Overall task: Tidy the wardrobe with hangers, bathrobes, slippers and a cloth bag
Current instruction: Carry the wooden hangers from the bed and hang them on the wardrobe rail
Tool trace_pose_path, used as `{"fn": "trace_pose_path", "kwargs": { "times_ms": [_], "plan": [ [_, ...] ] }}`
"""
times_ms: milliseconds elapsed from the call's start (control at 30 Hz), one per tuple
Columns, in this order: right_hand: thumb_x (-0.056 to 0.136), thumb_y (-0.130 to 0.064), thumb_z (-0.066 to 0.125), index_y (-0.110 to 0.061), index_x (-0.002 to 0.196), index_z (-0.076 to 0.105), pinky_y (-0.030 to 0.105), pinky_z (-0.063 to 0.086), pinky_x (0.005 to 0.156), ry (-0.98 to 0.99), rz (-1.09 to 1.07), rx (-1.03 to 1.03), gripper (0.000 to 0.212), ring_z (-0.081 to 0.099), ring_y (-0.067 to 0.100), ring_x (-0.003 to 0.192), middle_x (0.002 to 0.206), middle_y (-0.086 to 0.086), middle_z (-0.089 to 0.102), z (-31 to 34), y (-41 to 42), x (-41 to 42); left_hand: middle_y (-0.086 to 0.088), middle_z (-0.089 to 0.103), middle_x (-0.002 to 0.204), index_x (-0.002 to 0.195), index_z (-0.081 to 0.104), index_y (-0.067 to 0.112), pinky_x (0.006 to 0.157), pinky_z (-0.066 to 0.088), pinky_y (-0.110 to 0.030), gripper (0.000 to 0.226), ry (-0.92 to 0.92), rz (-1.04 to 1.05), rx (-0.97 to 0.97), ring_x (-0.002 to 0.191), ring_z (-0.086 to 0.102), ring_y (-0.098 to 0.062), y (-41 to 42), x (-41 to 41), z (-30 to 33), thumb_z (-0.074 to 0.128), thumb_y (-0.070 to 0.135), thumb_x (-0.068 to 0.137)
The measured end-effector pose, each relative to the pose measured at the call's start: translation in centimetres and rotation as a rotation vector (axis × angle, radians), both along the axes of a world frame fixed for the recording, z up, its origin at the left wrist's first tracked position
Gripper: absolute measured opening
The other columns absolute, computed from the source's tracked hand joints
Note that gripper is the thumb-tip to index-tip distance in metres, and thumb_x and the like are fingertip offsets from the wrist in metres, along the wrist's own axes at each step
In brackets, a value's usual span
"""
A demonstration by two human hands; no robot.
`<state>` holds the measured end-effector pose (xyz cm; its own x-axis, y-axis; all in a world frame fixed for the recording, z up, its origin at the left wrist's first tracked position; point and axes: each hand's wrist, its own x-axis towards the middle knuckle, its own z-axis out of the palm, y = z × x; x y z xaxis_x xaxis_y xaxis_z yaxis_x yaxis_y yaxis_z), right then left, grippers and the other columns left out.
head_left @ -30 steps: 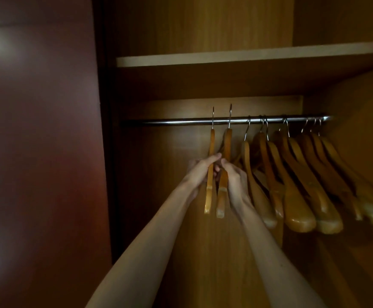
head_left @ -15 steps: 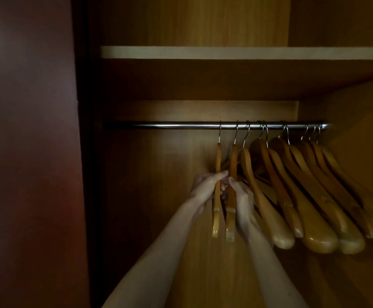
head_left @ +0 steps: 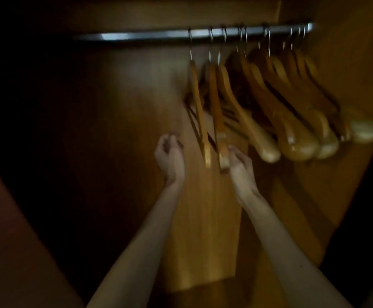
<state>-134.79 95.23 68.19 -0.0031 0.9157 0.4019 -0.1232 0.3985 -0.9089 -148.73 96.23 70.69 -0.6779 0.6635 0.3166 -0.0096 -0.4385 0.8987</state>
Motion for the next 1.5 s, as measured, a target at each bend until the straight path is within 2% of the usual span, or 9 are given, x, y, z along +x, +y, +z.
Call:
{"fn": "trace_pose_path", "kwargs": {
  "times_ms": [167, 300, 467, 600, 767, 833, 967, 1267, 1500],
  "plan": [
    [0.097, -0.028, 0.061, -0.017, 0.099, 0.073, 0.015, 0.044, 0.070, -0.348, -0.014, -0.234, 0.016, 0.056, -0.001, 0.073, 0.073, -0.022, 0.062, -12.0, -3.3, 2.4, 0.007, 0.059, 0.053, 0.080, 0.069, 0.014, 0.042, 0.036, -0.020, 0.021, 0.102, -0.313, -0.530, 0.041, 0.045, -0.006, -2.1, 1.9, -16.2, 0.058, 0.008, 0.097],
    [0.092, -0.035, 0.065, -0.030, 0.092, 0.071, 0.028, 0.051, 0.075, -0.509, -0.022, -0.536, 0.008, 0.062, 0.005, 0.083, 0.087, -0.016, 0.067, -21.9, -6.3, 5.3, -0.004, 0.064, 0.070, 0.097, 0.073, 0.006, 0.043, 0.041, -0.018, 0.014, 0.141, -0.619, -0.972, 0.047, 0.050, -0.009, -6.1, 4.4, -29.5, 0.060, 0.012, 0.100],
    [0.092, -0.023, 0.068, -0.032, 0.076, 0.068, 0.030, 0.048, 0.065, -0.579, -0.118, -0.842, 0.018, 0.059, 0.008, 0.065, 0.074, -0.007, 0.067, -32.6, -12.6, 10.6, -0.003, 0.062, 0.066, 0.083, 0.063, 0.013, 0.044, 0.047, -0.016, 0.018, 0.159, -0.829, -1.330, 0.039, 0.053, -0.003, -12.2, 8.0, -39.8, 0.059, 0.011, 0.100],
    [0.093, -0.018, 0.063, -0.028, 0.074, 0.069, 0.025, 0.048, 0.057, -0.511, -0.244, -1.066, 0.022, 0.059, 0.008, 0.058, 0.069, -0.006, 0.067, -38.6, -19.3, 14.4, -0.001, 0.067, 0.065, 0.083, 0.067, 0.013, 0.050, 0.050, -0.019, 0.015, 0.427, -1.000, -1.475, 0.052, 0.058, -0.009, -16.8, 10.2, -45.0, 0.064, 0.018, 0.096],
    [0.089, -0.019, 0.068, -0.025, 0.069, 0.067, 0.025, 0.044, 0.055, -0.336, -0.422, -1.335, 0.021, 0.057, 0.014, 0.055, 0.063, -0.001, 0.066, -45.0, -29.6, 18.0, -0.003, 0.071, 0.060, 0.060, 0.068, 0.013, 0.067, 0.058, -0.035, 0.033, 1.174, -1.435, -1.387, 0.061, 0.070, -0.024, -20.9, 14.8, -49.2, 0.058, 0.043, 0.071],
    [0.083, -0.028, 0.069, -0.020, 0.066, 0.067, 0.026, 0.046, 0.055, -0.230, -0.504, -1.455, 0.019, 0.059, 0.019, 0.055, 0.060, 0.002, 0.067, -47.7, -34.7, 18.7, -0.002, 0.067, 0.058, 0.056, 0.060, 0.016, 0.060, 0.052, -0.032, 0.031, 1.396, -1.581, -1.306, 0.061, 0.067, -0.025, -22.8, 17.2, -50.6, 0.058, 0.043, 0.069],
    [0.085, -0.029, 0.064, -0.011, 0.076, 0.072, 0.026, 0.046, 0.052, -0.006, -0.694, -1.613, 0.022, 0.058, 0.020, 0.056, 0.072, 0.015, 0.071, -50.0, -45.4, 19.1, -0.003, 0.070, 0.073, 0.071, 0.064, 0.024, 0.071, 0.054, -0.032, 0.015, 1.722, -1.798, -1.147, 0.075, 0.070, -0.025, -27.9, 22.6, -51.8, 0.059, 0.038, 0.073],
    [0.095, -0.021, 0.059, -0.009, 0.092, 0.071, 0.026, 0.049, 0.055, 0.607, -1.203, -1.722, 0.017, 0.058, 0.019, 0.061, 0.076, 0.005, 0.067, -51.3, -71.0, 17.5, -0.004, 0.075, 0.074, 0.065, 0.066, 0.018, 0.076, 0.060, -0.040, 0.019, 2.278, -2.102, -0.695, 0.078, 0.073, -0.025, -43.4, 35.0, -52.7, 0.056, 0.028, 0.078],
    [0.096, -0.024, 0.058, -0.007, 0.100, 0.073, 0.028, 0.050, 0.060, 0.915, -1.480, -1.721, 0.024, 0.060, 0.020, 0.066, 0.083, 0.008, 0.070, -51.4, -84.5, 15.6, -0.006, 0.074, 0.069, 0.079, 0.074, 0.008, 0.063, 0.056, -0.026, 0.022, 2.326, -2.243, -0.430, 0.058, 0.065, -0.018, -57.7, 46.6, -53.6, 0.058, 0.014, 0.093]
  ]
}}
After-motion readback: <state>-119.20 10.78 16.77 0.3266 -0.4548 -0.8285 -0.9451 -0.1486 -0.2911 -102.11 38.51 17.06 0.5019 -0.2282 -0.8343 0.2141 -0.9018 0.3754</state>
